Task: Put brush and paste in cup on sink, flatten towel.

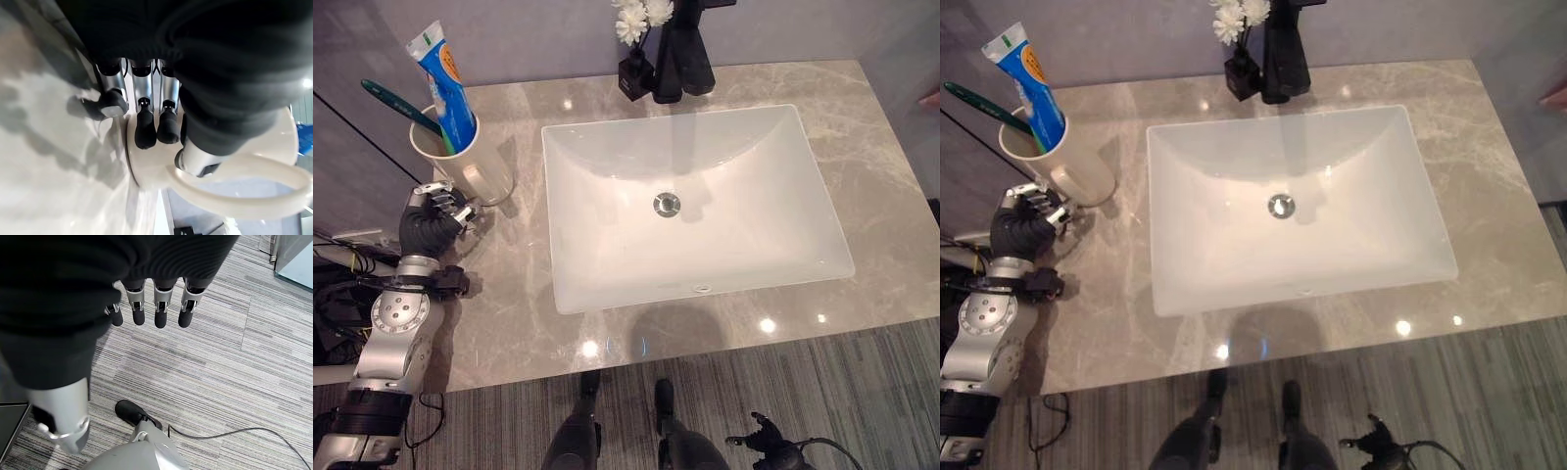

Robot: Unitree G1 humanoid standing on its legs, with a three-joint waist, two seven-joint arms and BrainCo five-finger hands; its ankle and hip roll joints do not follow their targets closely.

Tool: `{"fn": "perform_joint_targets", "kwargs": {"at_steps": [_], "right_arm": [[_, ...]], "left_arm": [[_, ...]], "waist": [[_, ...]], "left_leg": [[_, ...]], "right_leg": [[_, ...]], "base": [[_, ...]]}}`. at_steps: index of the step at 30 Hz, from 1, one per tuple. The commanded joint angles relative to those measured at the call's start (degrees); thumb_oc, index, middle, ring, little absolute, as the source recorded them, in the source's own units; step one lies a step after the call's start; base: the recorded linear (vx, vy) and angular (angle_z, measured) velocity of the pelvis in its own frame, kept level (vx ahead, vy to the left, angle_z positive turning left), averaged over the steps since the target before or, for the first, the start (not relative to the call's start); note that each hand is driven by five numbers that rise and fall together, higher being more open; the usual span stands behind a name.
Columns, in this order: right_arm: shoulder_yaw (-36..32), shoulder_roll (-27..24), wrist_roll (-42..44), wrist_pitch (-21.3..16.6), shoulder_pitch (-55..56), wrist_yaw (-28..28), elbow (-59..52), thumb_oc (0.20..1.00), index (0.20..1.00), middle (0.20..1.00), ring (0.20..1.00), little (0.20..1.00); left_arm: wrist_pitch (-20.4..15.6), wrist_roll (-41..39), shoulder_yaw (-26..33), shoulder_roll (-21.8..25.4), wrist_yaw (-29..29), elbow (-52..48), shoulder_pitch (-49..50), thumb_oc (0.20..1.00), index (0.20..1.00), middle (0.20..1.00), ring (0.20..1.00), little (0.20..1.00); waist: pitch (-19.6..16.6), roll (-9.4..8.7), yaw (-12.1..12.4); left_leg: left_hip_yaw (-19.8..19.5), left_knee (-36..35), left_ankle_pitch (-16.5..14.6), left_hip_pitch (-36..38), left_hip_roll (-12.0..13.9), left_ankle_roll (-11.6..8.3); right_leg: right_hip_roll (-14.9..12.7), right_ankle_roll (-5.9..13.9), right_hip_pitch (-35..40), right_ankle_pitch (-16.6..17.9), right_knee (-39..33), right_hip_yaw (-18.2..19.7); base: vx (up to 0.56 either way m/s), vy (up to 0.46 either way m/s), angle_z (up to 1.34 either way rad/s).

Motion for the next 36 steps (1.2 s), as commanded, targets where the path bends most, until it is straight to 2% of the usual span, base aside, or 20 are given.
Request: {"fn": "perform_joint_targets", "kwargs": {"at_steps": [1, 7, 13, 28, 36], "right_arm": [[2.3, -1.1, -0.3, -0.2, 1.0, -0.5, -0.3, 1.000, 1.000, 1.000, 1.000, 1.000], [2.8, -1.4, -0.3, -0.2, 0.6, -0.4, -0.5, 1.000, 1.000, 1.000, 1.000, 1.000], [3.7, -1.1, 0.3, -0.4, 0.2, -0.5, -1.1, 1.000, 1.000, 1.000, 1.000, 1.000], [3.1, -1.2, -0.8, -0.2, 1.0, -0.2, -0.2, 1.000, 1.000, 1.000, 1.000, 1.000], [3.9, -1.4, -0.4, -0.6, 0.7, -0.2, -1.0, 1.000, 1.000, 1.000, 1.000, 1.000]], "left_arm": [[-0.5, 1.8, -1.1, 2.0, 1.1, 3.8, -0.1, 0.200, 0.200, 0.200, 0.200, 0.200], [-0.5, 2.0, -2.8, 3.2, 2.2, 7.7, -4.7, 0.200, 0.200, 0.200, 0.200, 0.200], [0.1, 3.0, -7.2, 3.8, 3.6, 13.0, -11.9, 0.200, 0.200, 0.200, 0.200, 0.200], [0.3, 3.4, -3.3, 3.6, 1.8, 10.8, -4.7, 0.200, 0.200, 0.200, 0.200, 0.200], [-0.2, 2.9, -4.9, 3.4, 3.4, 14.6, -9.2, 0.200, 0.200, 0.200, 0.200, 0.200]], "waist": [[-2.2, -0.20, -0.5], [-2.7, -0.39, -1.1], [-2.6, -0.47, -1.9], [-3.5, -0.56, -1.1], [-3.4, -0.37, -1.6]], "left_leg": [[-2.8, 0.4, -2.5, -0.2, -0.9, 2.35], [-2.6, 0.3, -2.5, -0.2, -0.7, 2.25], [-2.4, 0.1, -2.3, -0.7, -0.6, 2.13], [-2.5, 0.4, -2.8, 0.2, -0.5, 2.09], [-2.3, 0.4, -2.7, -0.2, -0.5, 2.09]], "right_leg": [[-0.3, 0.80, -1.7, -0.5, -0.1, 0.1], [-0.2, 0.84, -1.9, -0.4, -0.1, 0.4], [-0.2, 0.97, -2.6, -0.1, -0.1, 0.4], [0.0, 0.74, -1.4, -0.7, -0.1, 0.3], [0.0, 0.80, -2.0, -0.4, -0.1, 0.4]], "base": [[0.02, -0.006, -0.10], [0.01, 0.000, -0.02], [0.00, 0.000, -0.01], [0.01, -0.005, -0.02], [0.00, -0.001, 0.01]]}}
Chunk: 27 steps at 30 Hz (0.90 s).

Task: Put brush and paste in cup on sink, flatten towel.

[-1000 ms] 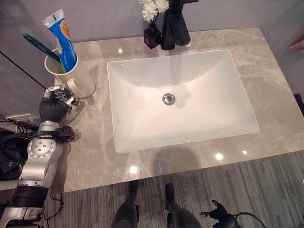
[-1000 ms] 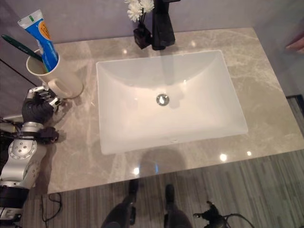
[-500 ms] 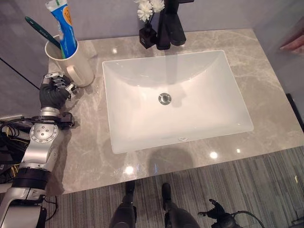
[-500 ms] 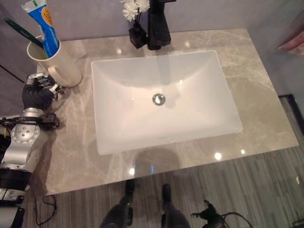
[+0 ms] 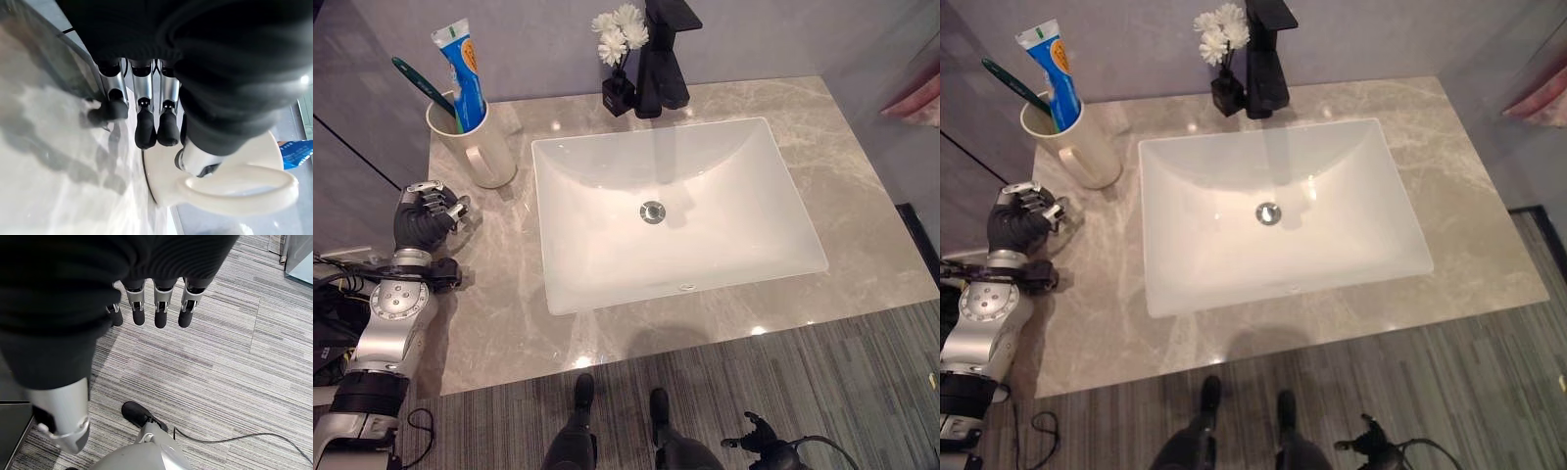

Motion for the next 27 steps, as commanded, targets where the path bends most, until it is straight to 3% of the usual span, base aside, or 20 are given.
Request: {"fn": "perform_joint_targets", "kwargs": {"at_steps": [1, 27], "right_arm": [[1.0, -1.5, -0.1, -0.3, 0.5, -0.3, -0.6, 1.000, 1.000, 1.000, 1.000, 1.000], [2.5, -2.3, 1.4, -0.4, -0.4, -0.7, -0.8, 1.000, 1.000, 1.000, 1.000, 1.000]], "left_arm": [[-0.5, 0.7, -2.0, 1.1, 1.0, 5.0, -3.8, 0.200, 0.200, 0.200, 0.200, 0.200], [0.3, 2.8, -10.8, 1.5, 5.8, 19.0, -23.8, 0.200, 0.200, 0.200, 0.200, 0.200]], "waist": [[-0.2, 0.36, -1.0], [0.9, -0.19, -3.5]], "left_leg": [[-3.1, 0.4, -2.8, 0.0, -1.1, 2.15], [-1.9, 0.3, -2.0, -1.9, -0.4, 1.76]], "right_leg": [[-0.5, 1.09, -1.2, -1.1, 0.3, -0.5], [-0.2, 1.37, -3.9, 0.1, 0.3, 0.6]], "base": [[0.00, 0.000, 0.00], [0.00, -0.002, -0.02]]}}
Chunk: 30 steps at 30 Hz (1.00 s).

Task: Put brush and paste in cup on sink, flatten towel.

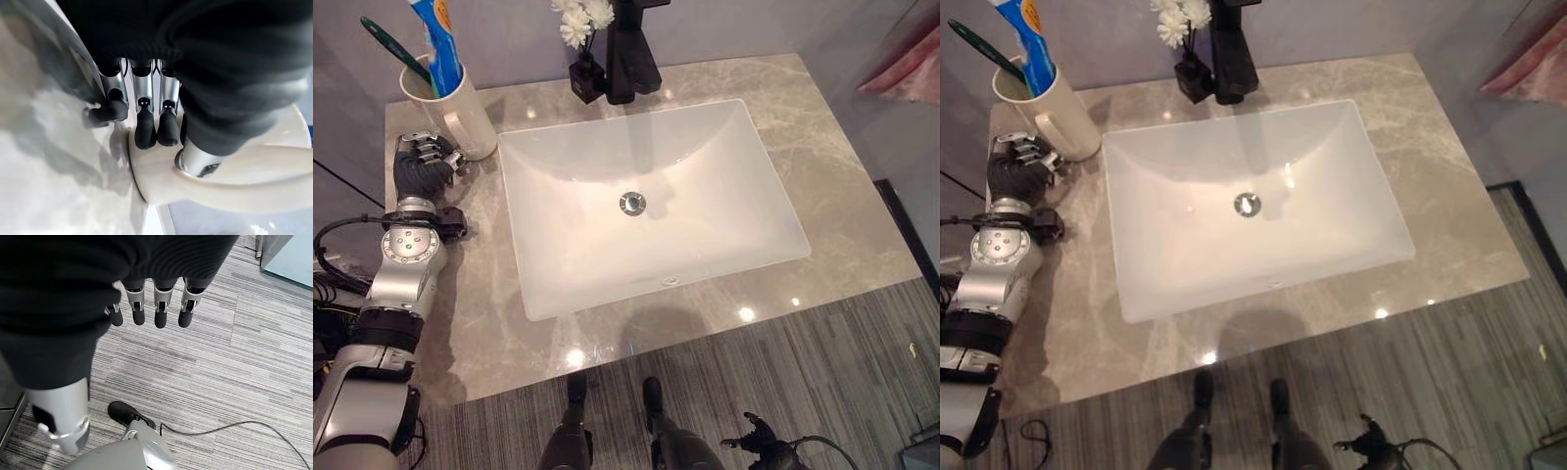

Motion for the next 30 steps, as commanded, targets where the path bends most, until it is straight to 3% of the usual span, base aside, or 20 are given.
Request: {"fn": "perform_joint_targets", "kwargs": {"at_steps": [1, 30], "right_arm": [[1.4, -2.4, 1.0, -0.4, -0.3, -0.7, -0.9, 1.000, 1.000, 1.000, 1.000, 1.000], [3.3, -3.6, 2.7, -1.9, 0.6, -0.4, -2.2, 1.000, 1.000, 1.000, 1.000, 1.000]], "left_arm": [[0.2, 2.3, -2.1, 1.5, 1.0, 4.4, -4.2, 0.200, 0.200, 0.200, 0.200, 0.200], [1.3, 4.3, -11.9, 0.5, 3.7, 21.2, -23.8, 0.200, 0.200, 0.200, 0.200, 0.200]], "waist": [[1.0, 0.36, -0.6], [1.4, -1.93, -3.4]], "left_leg": [[-3.2, 0.3, -2.3, 0.5, -1.2, 2.17], [-1.6, 0.3, -1.6, -1.4, -0.5, 2.02]], "right_leg": [[-0.8, 1.75, -1.0, -0.7, -0.1, -0.8], [-0.1, 2.29, -3.8, 1.0, -0.1, 0.6]], "base": [[0.00, 0.000, 0.00], [0.00, 0.001, -0.03]]}}
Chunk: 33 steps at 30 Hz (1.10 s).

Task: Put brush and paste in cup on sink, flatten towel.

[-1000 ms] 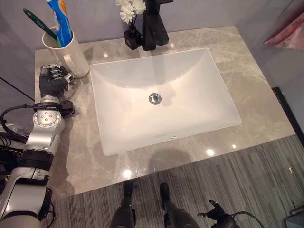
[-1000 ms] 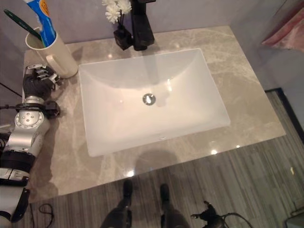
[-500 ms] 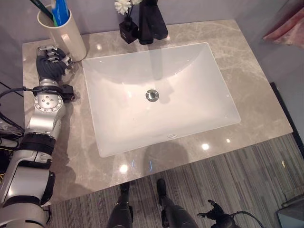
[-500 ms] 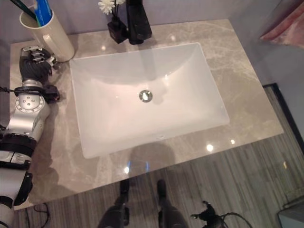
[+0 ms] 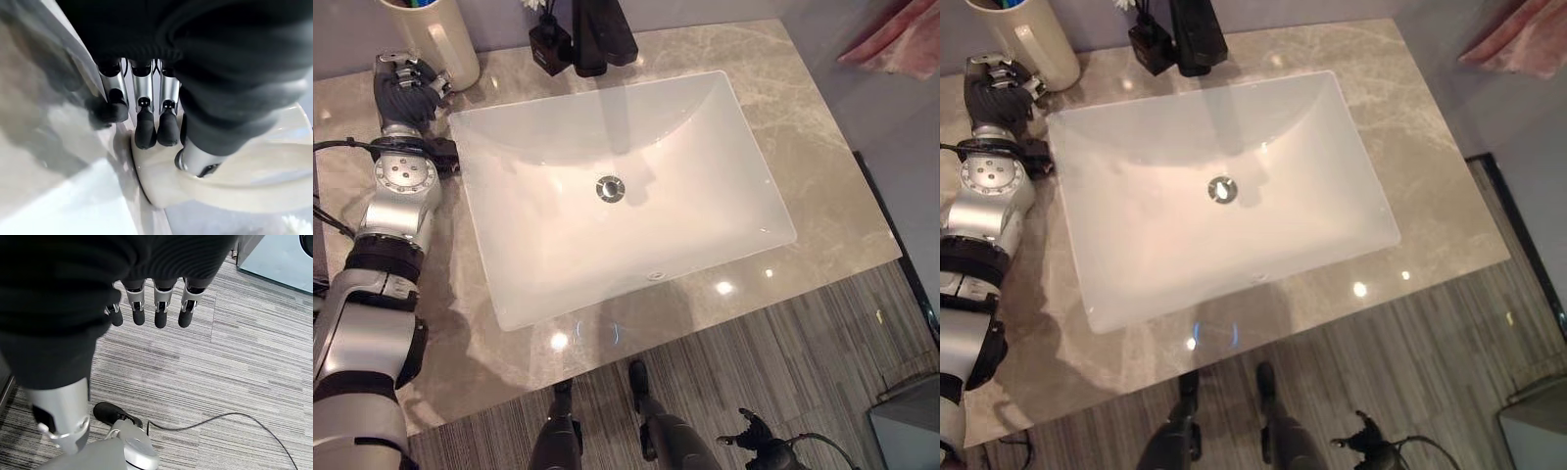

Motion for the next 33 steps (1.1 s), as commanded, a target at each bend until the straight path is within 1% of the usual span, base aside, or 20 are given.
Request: {"fn": "perform_joint_targets", "kwargs": {"at_steps": [1, 8, 12, 13, 14, 16, 18, 21, 22, 23, 24, 25, 27, 28, 29, 30, 31, 33], "right_arm": [[1.5, -3.3, 0.9, -0.5, 0.7, -0.4, -0.8, 1.000, 1.000, 1.000, 1.000, 1.000], [1.3, -2.7, 0.6, -0.6, 1.0, -0.3, -1.0, 1.000, 1.000, 1.000, 1.000, 1.000], [1.0, -1.9, 0.6, -0.4, 0.7, -0.4, -0.7, 1.000, 1.000, 1.000, 1.000, 1.000], [0.9, -1.3, 0.2, -0.2, 0.7, -0.4, -0.4, 1.000, 1.000, 1.000, 1.000, 1.000], [0.7, -1.1, 0.0, -0.1, 0.9, -0.4, -0.2, 1.000, 1.000, 1.000, 1.000, 1.000], [0.4, -0.5, -1.3, 0.0, 1.5, -0.1, 0.5, 1.000, 1.000, 1.000, 1.000, 1.000], [-0.4, 0.0, -2.2, 0.2, 1.9, 0.4, 1.1, 1.000, 1.000, 1.000, 1.000, 1.000], [-2.6, -0.5, -2.1, -0.4, 2.9, 0.7, -0.5, 1.000, 1.000, 1.000, 1.000, 1.000], [-3.5, -0.6, -1.8, -0.6, 2.9, 0.8, -0.8, 1.000, 1.000, 1.000, 1.000, 1.000], [-4.3, -0.6, -1.5, -0.8, 3.3, 1.1, -1.1, 1.000, 1.000, 1.000, 1.000, 1.000], [-5.1, -0.8, -1.6, -1.0, 3.9, 1.6, -1.6, 1.000, 1.000, 1.000, 1.000, 1.000], [-5.6, -0.9, -2.2, -1.1, 4.4, 2.1, -2.1, 1.000, 1.000, 1.000, 1.000, 1.000], [-6.0, -0.7, -2.2, -1.5, 4.8, 2.3, -2.5, 1.000, 1.000, 1.000, 1.000, 1.000], [-6.1, -0.7, -2.4, -1.6, 5.0, 2.3, -2.9, 1.000, 1.000, 1.000, 1.000, 1.000], [-6.0, -0.6, -2.7, -1.9, 5.2, 2.5, -3.3, 1.000, 1.000, 1.000, 1.000, 1.000], [-5.9, -0.7, -2.7, -1.9, 5.2, 2.5, -3.4, 1.000, 1.000, 1.000, 1.000, 1.000], [-6.0, -0.9, -2.8, -2.1, 5.5, 2.6, -4.2, 1.000, 1.000, 1.000, 1.000, 1.000], [-5.8, -1.2, -3.3, -2.1, 5.8, 2.6, -4.4, 1.000, 1.000, 1.000, 1.000, 1.000]], "left_arm": [[1.0, 2.6, -2.4, -0.5, -0.3, 2.9, -0.1, 0.200, 0.200, 0.200, 0.200, 0.200], [1.3, 4.7, -1.1, -0.4, -0.2, 2.8, 2.8, 0.200, 0.200, 0.200, 0.200, 0.200], [1.5, 5.5, 2.4, -0.9, 1.6, -0.2, 6.6, 0.200, 0.200, 0.200, 0.200, 0.200], [1.1, 5.8, 4.1, -1.6, 2.7, -3.5, 8.8, 0.200, 0.200, 0.200, 0.200, 0.200], [0.9, 6.5, 5.5, -1.9, 3.0, -7.1, 11.2, 0.200, 0.200, 0.200, 0.200, 0.200], [0.7, 9.5, 11.3, -2.2, 4.0, -17.1, 20.7, 0.200, 0.200, 0.200, 0.200, 0.200], [0.2, 11.6, 17.7, -2.6, 4.2, -23.4, 30.2, 0.200, 0.200, 0.200, 0.200, 0.200], [-1.7, 11.6, 26.3, -4.6, 3.9, -30.8, 43.2, 0.200, 0.200, 0.200, 0.200, 0.200], [-2.1, 11.8, 28.3, -5.5, 3.6, -33.6, 46.8, 0.200, 0.200, 0.200, 0.200, 0.200], [-2.8, 11.5, 30.7, -6.8, 3.0, -37.0, 51.5, 0.200, 0.200, 0.200, 0.200, 0.200], [-4.0, 10.3, 34.0, -8.8, 1.2, -40.7, 58.5, 0.200, 0.200, 0.200, 0.200, 0.200], [-4.9, 10.3, 36.8, -10.9, 0.9, -41.8, 63.3, 0.200, 0.200, 0.200, 0.200, 0.200], [-5.3, 11.7, 38.8, -12.5, 1.3, -41.5, 67.5, 0.200, 0.200, 0.200, 0.200, 0.200], [-5.2, 12.7, 39.8, -13.5, 1.8, -42.1, 69.4, 0.200, 0.200, 0.200, 0.200, 0.200], [-5.0, 13.4, 40.2, -14.3, 2.1, -41.3, 70.9, 0.200, 0.200, 0.200, 0.200, 0.200], [-5.0, 13.5, 40.2, -14.4, 2.1, -41.4, 71.0, 0.200, 0.200, 0.200, 0.200, 0.200], [-5.0, 13.0, 40.6, -16.3, 1.9, -40.0, 73.0, 0.200, 0.200, 0.200, 0.200, 0.200], [-4.3, 11.8, 39.8, -18.5, 1.2, -36.7, 74.4, 0.200, 0.200, 0.200, 0.200, 0.200]], "waist": [[-0.2, 1.02, -0.5], [-1.0, 1.22, -0.1], [-1.1, 1.34, 0.6], [-1.1, 1.26, 1.1], [-1.0, 1.21, 1.4], [-0.5, 0.98, 2.5], [-0.5, 0.73, 3.8], [-1.2, 0.82, 5.0], [-1.7, 0.89, 5.5], [-2.0, 1.16, 6.0], [-2.9, 1.40, 7.0], [-3.9, 1.77, 8.0], [-4.4, 2.24, 8.8], [-4.5, 2.46, 9.1], [-4.6, 2.66, 9.5], [-4.6, 2.74, 9.4], [-4.8, 3.04, 9.9], [-5.0, 3.45, 10.2]], "left_leg": [[-4.1, 0.5, -1.6, 0.5, -0.9, 2.08], [-4.5, 0.7, -1.9, 0.7, -1.1, 2.15], [-4.9, 0.9, -2.3, 1.2, -1.3, 2.24], [-5.0, 1.2, -2.6, 1.4, -1.4, 2.36], [-5.1, 1.8, -2.9, 1.4, -1.5, 2.44], [-5.5, 3.7, -4.0, 1.5, -1.6, 2.60], [-5.9, 5.0, -5.0, 1.6, -1.6, 2.63], [-6.3, 5.4, -5.7, 2.7, -1.7, 2.58], [-6.5, 5.3, -5.6, 2.7, -1.8, 2.57], [-6.7, 5.3, -6.1, 3.7, -1.8, 2.55], [-7.1, 5.0, -6.0, 5.0, -1.9, 2.41], [-7.6, 4.5, -6.2, 6.5, -1.9, 2.32], [-8.4, 3.9, -6.1, 8.4, -1.8, 2.13], [-9.2, 3.4, -5.9, 9.3, -1.5, 2.00], [-9.7, 3.2, -5.6, 9.9, -1.2, 1.86], [-9.8, 3.0, -5.5, 10.0, -1.2, 1.83], [-11.2, 2.7, -4.8, 10.7, -0.8, 1.61], [-12.8, 2.6, -4.1, 11.3, -0.6, 1.33]], "right_leg": [[-0.7, 1.94, -0.6, 0.2, -0.1, -1.4], [-1.0, 1.85, 0.0, -0.1, -0.1, -1.7], [-1.2, 1.80, 0.8, -0.3, -0.1, -2.1], [-1.3, 1.78, 1.0, -0.3, -0.1, -2.2], [-1.4, 1.77, 1.3, -0.4, -0.1, -2.4], [-1.5, 1.61, 2.4, -0.6, -0.1, -2.7], [-1.6, 1.33, 3.4, -1.0, -0.1, -2.9], [-1.6, 0.99, 5.1, -1.7, -0.1, -3.4], [-1.6, 0.93, 5.3, -1.7, -0.1, -3.6], [-1.6, 0.86, 6.3, -2.2, -0.1, -3.9], [-1.5, 0.56, 7.7, -2.7, -0.1, -4.5], [-1.4, 0.40, 9.5, -3.4, -0.1, -5.4], [-1.0, 0.10, 11.2, -4.5, 0.8, -6.6], [-0.5, -0.14, 11.7, -5.6, 2.1, -7.4], [-0.1, -0.43, 12.0, -6.4, 3.4, -8.0], [-0.1, -0.46, 12.0, -6.6, 3.6, -8.1], [0.7, -0.99, 12.6, -8.1, 5.2, -9.2], [1.3, -1.66, 13.7, -9.8, 6.5, -11.0]], "base": [[0.00, 0.000, 0.00], [0.00, 0.000, 0.00], [0.00, 0.000, 0.00], [0.00, 0.000, 0.00], [0.01, -0.030, 0.03], [0.00, -0.043, -0.02], [0.01, -0.049, -0.02], [0.04, -0.038, 0.08], [0.05, -0.035, 0.24], [0.08, -0.051, 0.31], [0.10, -0.073, 0.34], [0.09, -0.078, 0.23], [0.04, -0.069, 0.28], [-0.01, -0.074, 0.55], [-0.01, -0.055, 0.58], [-0.05, -0.083, 0.58], [-0.05, -0.088, 0.37], [-0.05, -0.102, 0.27]]}}
